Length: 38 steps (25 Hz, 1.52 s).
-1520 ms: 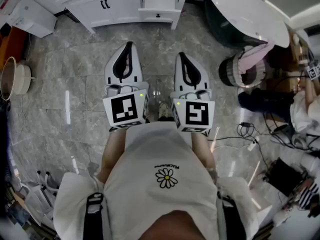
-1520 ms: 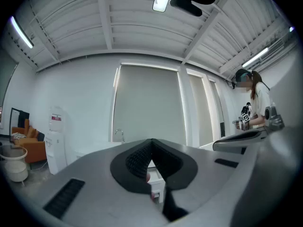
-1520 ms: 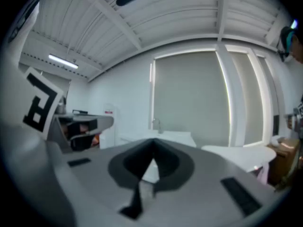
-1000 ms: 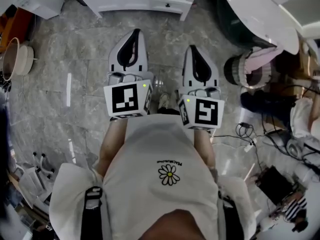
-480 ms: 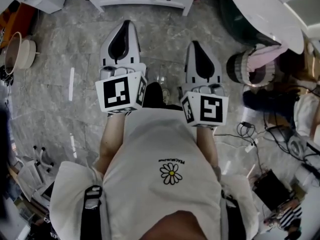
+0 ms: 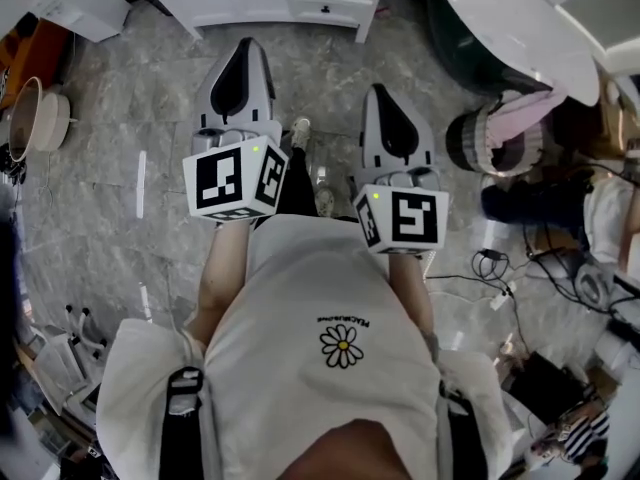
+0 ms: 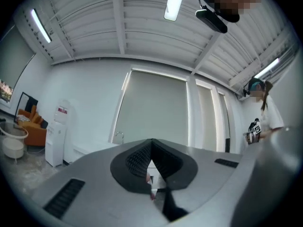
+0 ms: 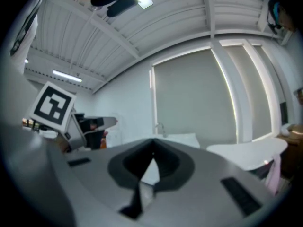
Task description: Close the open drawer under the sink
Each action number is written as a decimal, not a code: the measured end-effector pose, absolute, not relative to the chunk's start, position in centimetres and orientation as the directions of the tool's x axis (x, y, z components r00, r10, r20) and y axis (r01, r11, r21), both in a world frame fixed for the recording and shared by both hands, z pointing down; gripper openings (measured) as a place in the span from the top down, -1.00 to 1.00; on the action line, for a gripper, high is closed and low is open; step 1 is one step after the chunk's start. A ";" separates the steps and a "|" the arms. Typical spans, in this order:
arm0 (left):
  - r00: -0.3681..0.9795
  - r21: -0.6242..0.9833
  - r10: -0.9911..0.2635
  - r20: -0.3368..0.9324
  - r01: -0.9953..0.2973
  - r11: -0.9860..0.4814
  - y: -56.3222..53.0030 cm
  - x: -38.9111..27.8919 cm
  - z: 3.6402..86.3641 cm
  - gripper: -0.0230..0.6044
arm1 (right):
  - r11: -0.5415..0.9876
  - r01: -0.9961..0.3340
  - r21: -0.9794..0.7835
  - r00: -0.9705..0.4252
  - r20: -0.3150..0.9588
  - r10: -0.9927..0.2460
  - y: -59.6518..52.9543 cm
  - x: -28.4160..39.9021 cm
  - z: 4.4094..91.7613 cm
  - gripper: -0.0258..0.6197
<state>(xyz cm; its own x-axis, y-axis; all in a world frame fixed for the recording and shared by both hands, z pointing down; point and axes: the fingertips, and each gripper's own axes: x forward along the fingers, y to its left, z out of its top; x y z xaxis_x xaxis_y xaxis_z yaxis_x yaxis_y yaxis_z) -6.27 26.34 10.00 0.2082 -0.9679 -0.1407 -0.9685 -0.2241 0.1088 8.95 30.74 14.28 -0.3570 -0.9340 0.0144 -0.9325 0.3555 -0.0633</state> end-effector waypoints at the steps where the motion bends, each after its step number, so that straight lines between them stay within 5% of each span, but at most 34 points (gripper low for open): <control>1: 0.220 0.129 -0.963 -0.155 -0.962 -0.241 26.2 -6.0 9.9 0.86 | 0.350 -0.934 -0.064 -0.352 0.008 -0.936 30.7 8.9 14.3 0.83; 18: 0.254 0.101 -0.949 -0.187 -0.956 -0.276 20.9 -6.5 9.9 0.86 | 0.402 -0.915 -0.029 -0.403 0.029 -0.915 27.1 4.5 15.0 0.83; 38: 0.306 0.084 -0.947 -0.097 -0.946 -0.314 -3.4 -11.8 11.6 0.86 | 0.354 -0.935 0.005 -0.349 0.148 -0.925 1.7 -0.5 15.8 0.83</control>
